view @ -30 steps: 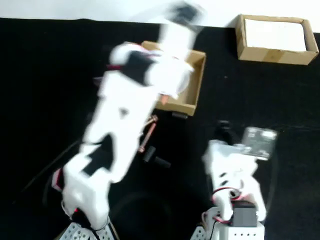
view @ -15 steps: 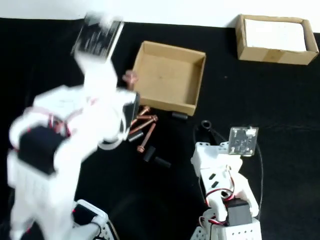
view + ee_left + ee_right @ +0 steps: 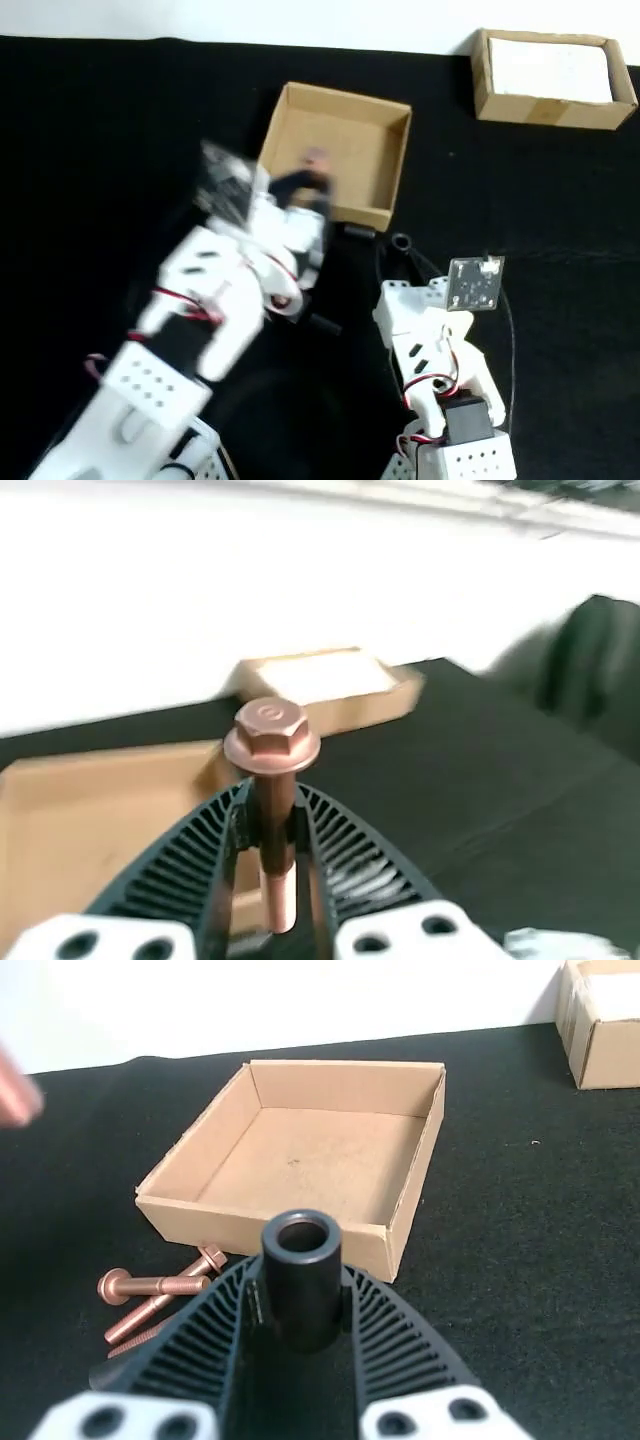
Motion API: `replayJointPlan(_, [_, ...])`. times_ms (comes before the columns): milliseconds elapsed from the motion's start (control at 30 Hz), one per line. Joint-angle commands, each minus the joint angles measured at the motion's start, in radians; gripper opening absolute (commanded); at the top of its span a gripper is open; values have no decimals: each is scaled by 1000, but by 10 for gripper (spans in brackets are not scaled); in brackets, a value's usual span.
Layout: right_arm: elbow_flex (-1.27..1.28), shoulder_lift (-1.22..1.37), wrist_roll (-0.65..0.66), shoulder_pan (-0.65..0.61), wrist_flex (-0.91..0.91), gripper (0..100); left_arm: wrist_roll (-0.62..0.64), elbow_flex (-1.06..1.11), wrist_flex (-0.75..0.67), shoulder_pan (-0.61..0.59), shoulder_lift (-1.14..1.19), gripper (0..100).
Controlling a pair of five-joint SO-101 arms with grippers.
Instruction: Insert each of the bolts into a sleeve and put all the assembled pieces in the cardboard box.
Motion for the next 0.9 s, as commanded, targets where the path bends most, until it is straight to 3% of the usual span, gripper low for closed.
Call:
replayJointPlan(0, [28,-8,-6,-5,-48,7,11,-45,-57,81,61,9])
replayJointPlan(167, [58,-8,-8,-5,-70,7,104,-128,-55,91,170,9])
replayJointPlan(867, [54,-8,-8,-5,-68,7,84,-209,-84,153,321,9])
